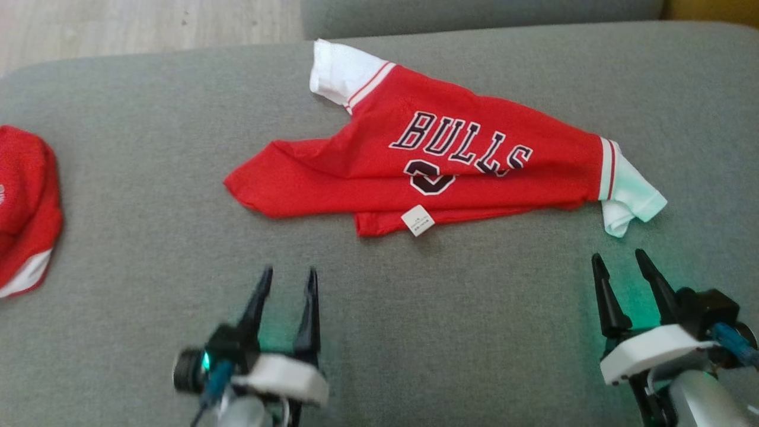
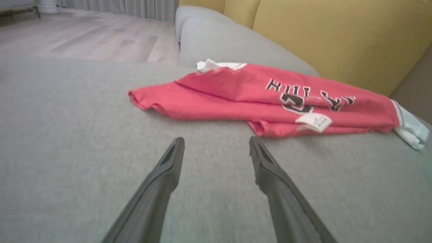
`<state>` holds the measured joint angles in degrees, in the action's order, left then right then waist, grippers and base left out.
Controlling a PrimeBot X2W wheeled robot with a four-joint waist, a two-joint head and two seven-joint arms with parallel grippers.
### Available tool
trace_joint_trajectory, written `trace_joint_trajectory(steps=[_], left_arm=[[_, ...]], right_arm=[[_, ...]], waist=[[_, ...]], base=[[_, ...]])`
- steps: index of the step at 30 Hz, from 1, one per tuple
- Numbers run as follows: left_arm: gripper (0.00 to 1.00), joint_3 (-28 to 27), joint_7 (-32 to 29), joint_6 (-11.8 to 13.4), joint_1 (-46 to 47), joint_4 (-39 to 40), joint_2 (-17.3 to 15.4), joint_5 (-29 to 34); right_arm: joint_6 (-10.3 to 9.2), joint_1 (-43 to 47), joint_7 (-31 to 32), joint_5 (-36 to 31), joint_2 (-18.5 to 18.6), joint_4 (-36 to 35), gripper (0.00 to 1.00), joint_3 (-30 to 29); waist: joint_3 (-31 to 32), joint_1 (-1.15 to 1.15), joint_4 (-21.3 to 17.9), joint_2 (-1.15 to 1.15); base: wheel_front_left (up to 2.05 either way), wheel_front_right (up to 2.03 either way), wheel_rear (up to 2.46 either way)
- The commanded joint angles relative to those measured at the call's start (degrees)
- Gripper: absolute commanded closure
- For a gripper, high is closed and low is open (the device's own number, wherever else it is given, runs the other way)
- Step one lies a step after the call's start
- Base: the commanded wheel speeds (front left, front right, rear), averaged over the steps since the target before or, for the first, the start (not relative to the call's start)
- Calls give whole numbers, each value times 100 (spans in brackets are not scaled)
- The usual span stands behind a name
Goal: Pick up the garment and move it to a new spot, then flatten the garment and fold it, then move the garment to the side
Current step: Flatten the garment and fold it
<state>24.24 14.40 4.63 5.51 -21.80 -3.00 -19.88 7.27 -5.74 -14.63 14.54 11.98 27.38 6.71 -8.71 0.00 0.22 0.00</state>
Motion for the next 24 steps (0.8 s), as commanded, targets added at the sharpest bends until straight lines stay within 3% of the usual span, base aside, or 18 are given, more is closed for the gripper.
trace_joint_trajectory(steps=[1,13,23,24], left_arm=[[0,-200,60,18,463,146,13,-13],[0,481,60,-353,1578,-1019,13,-808],[0,591,60,-509,1811,-1105,13,-1007],[7,601,60,-514,1817,-1120,13,-1003]], right_arm=[[22,-200,-37,-52,40,-208,0,118],[22,-612,-37,127,56,-448,0,390],[22,-702,-37,201,82,-483,0,359],[22,-708,-37,202,77,-478,0,359]], waist=[[-120,0,-99,0],[-751,0,-736,0],[-937,0,-950,0],[-941,0,-961,0]], base=[[0,0,0],[0,0,0],[0,0,0],[0,0,0]])
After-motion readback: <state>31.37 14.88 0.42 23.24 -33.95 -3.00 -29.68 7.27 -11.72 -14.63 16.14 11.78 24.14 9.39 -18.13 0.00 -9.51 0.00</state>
